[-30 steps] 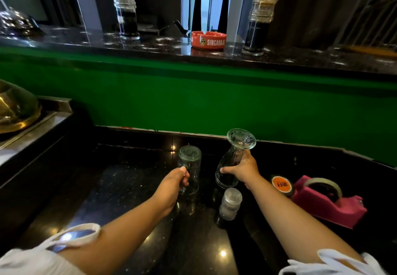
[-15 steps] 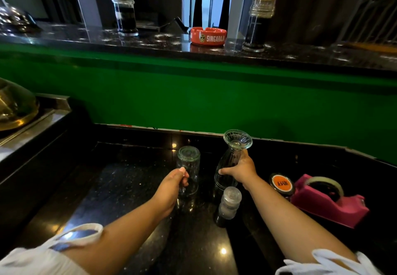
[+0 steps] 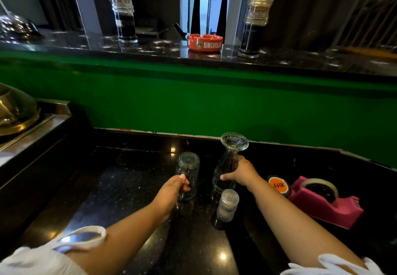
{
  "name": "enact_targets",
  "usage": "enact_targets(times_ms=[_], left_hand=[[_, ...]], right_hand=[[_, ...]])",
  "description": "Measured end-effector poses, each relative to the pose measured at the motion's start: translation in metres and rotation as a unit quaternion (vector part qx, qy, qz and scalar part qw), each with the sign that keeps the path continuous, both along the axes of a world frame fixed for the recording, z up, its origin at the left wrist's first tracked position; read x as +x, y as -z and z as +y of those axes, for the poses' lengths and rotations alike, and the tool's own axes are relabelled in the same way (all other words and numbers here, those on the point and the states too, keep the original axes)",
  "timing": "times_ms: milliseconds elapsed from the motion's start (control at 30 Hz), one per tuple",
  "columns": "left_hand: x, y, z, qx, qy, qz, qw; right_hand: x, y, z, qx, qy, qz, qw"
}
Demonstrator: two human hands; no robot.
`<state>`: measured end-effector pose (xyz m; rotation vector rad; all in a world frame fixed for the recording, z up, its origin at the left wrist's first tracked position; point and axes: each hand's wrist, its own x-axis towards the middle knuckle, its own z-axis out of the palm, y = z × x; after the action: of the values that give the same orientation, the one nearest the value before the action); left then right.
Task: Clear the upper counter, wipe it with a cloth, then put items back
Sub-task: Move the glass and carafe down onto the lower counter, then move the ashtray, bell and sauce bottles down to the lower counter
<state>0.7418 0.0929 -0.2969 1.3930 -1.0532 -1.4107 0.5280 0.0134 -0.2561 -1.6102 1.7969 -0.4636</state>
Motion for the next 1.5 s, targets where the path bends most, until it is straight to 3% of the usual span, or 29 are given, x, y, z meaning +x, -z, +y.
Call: enact_targets(times_ms=[167,333,400,500,600,733,867,1067,1200,1367,1500], left_hand=[[0.007,-0.007,0.005,0.039,0.024,-0.028,0.999],[0.006,-0.018,0.005,0.047,0.025,-0.14,0.989],[0.003,-0.027,0.0,0.036,-0.021,-0.18,0.983],[0.004,-0.047,-0.012,0.005,-0.123,-0.201,0.972],[0.007,-0.08,-0.026,-0.059,-0.167,-0.23,0.957],[0.004,-0.127,-0.045,-0.147,-0.17,-0.219,0.95],[-0.004,-0.168,-0.059,-0.235,-0.172,-0.218,0.931],[-0.009,-0.235,-0.098,-0.334,-0.155,-0.167,0.915],[-0.012,-0.283,-0.15,-0.3,-0.158,-0.18,0.923],[-0.03,-0.314,-0.208,-0.161,-0.142,-0.206,0.955],[-0.033,-0.311,-0.236,-0.159,-0.125,-0.244,0.948]], right_hand=[[-0.015,-0.033,0.014,0.055,-0.067,0.131,0.988],[-0.027,-0.09,0.036,0.0,-0.098,0.204,0.974],[-0.028,-0.117,0.041,-0.051,-0.079,0.168,0.981],[-0.025,-0.158,0.039,-0.193,-0.033,0.023,0.98],[-0.017,-0.193,0.018,-0.367,0.013,-0.066,0.928],[-0.004,-0.229,-0.036,-0.463,0.054,-0.12,0.876],[0.005,-0.25,-0.094,-0.447,0.118,-0.13,0.877],[0.014,-0.259,-0.142,-0.369,0.108,-0.217,0.897],[0.013,-0.257,-0.15,-0.367,0.109,-0.187,0.905],[0.011,-0.257,-0.15,-0.363,0.106,-0.204,0.903],[0.012,-0.256,-0.152,-0.367,0.108,-0.212,0.899]])
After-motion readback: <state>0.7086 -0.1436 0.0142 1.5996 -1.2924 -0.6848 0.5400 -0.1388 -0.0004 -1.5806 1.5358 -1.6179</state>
